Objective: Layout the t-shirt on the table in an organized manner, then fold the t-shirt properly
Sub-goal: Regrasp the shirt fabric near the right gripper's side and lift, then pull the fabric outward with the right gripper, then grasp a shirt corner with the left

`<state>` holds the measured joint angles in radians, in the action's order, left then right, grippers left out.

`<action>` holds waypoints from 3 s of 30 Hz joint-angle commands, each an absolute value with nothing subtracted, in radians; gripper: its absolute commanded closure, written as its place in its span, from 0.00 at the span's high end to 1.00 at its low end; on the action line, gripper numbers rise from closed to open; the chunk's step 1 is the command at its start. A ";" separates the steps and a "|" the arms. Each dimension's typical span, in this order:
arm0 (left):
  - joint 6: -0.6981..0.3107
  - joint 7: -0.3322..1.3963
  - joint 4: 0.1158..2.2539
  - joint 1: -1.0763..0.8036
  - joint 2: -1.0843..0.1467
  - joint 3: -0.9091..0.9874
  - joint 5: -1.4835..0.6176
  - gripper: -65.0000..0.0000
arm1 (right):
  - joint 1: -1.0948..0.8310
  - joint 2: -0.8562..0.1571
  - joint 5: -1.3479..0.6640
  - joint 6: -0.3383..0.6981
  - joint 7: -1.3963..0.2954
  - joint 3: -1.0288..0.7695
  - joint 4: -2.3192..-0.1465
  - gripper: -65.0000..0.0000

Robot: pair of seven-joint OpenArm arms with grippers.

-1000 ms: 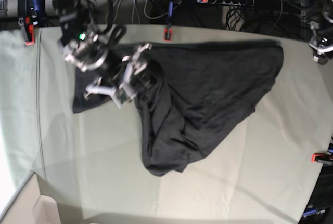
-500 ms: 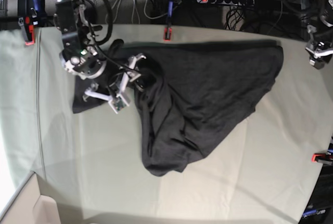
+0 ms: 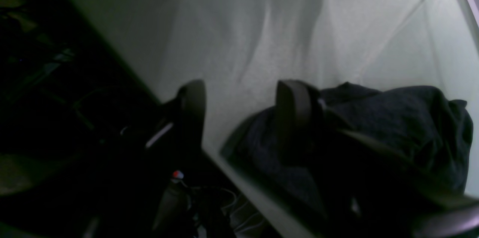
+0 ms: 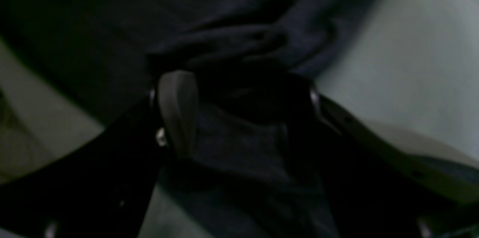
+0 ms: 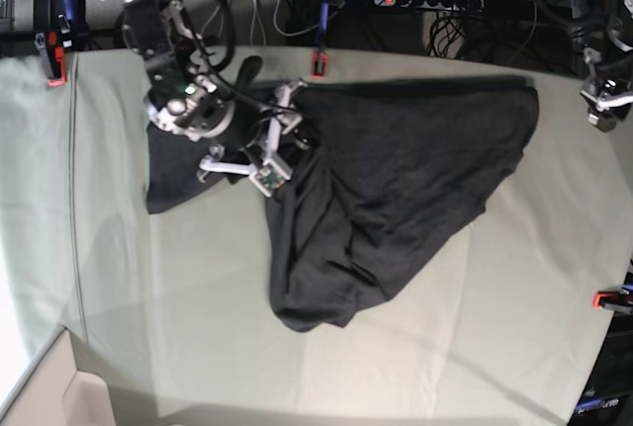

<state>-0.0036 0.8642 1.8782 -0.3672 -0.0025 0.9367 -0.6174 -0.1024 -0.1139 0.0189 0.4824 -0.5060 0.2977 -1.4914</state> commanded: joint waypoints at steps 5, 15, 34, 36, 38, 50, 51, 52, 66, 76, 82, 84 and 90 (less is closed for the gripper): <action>-0.007 0.851 1.896 -0.366 -0.015 0.944 -0.625 0.45 | -0.090 -0.111 0.005 0.489 -0.484 0.306 -1.483 0.48; -0.007 0.851 1.896 -0.366 -0.015 0.944 -0.631 0.45 | -0.039 -0.127 0.007 0.487 -0.493 0.295 -1.495 0.00; -0.007 0.851 1.896 -0.352 -0.008 0.941 -0.633 0.45 | 0.418 -0.286 0.007 0.486 -0.576 0.076 -1.415 0.00; -0.007 0.851 1.896 -0.354 -0.008 0.941 -0.633 0.45 | 0.479 -0.286 0.008 0.486 -0.576 0.077 -1.296 0.00; -0.007 0.851 1.896 -0.355 -0.008 0.941 -0.633 0.45 | 0.522 -0.286 0.008 0.486 -0.582 0.077 -1.193 0.00; -0.005 0.849 1.856 -0.282 -0.016 0.839 -0.624 0.46 | 0.286 -0.298 0.007 0.486 -0.581 0.010 -1.325 0.64; -0.002 0.848 1.833 -0.260 -0.016 0.825 -0.624 0.46 | 0.243 -0.295 0.007 0.486 -0.582 -0.019 -1.379 0.64; -0.001 0.848 1.807 -0.236 -0.016 0.814 -0.622 0.46 | 0.200 -0.291 0.007 0.486 -0.582 -0.042 -1.426 0.64; 0.002 0.714 1.333 -0.045 -0.097 0.607 -0.622 0.46 | -0.174 -0.252 0.007 0.487 -0.584 -0.137 -1.724 0.65; -0.005 0.644 1.141 0.039 -0.127 0.452 -0.631 0.23 | -0.110 -0.206 0.005 0.487 -0.582 -0.131 -1.575 0.65; -0.005 0.654 1.152 0.035 -0.139 0.533 -0.633 0.01 | 0.053 -0.193 0.005 0.489 -0.576 -0.136 -1.340 0.64; -0.005 0.656 1.191 0.016 -0.150 0.553 -0.633 0.00 | 0.082 -0.191 0.004 0.489 -0.576 -0.131 -1.305 0.64; -0.005 0.656 1.345 -0.059 -0.156 0.588 -0.633 0.00 | 0.122 -0.154 0.002 0.489 -0.575 -0.130 -1.256 0.64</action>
<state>0.0013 0.6716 1.3209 -0.0772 -0.1448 0.5884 -0.6231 0.1017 -0.1425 0.0128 0.4900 -0.5911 -0.1253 -1.2404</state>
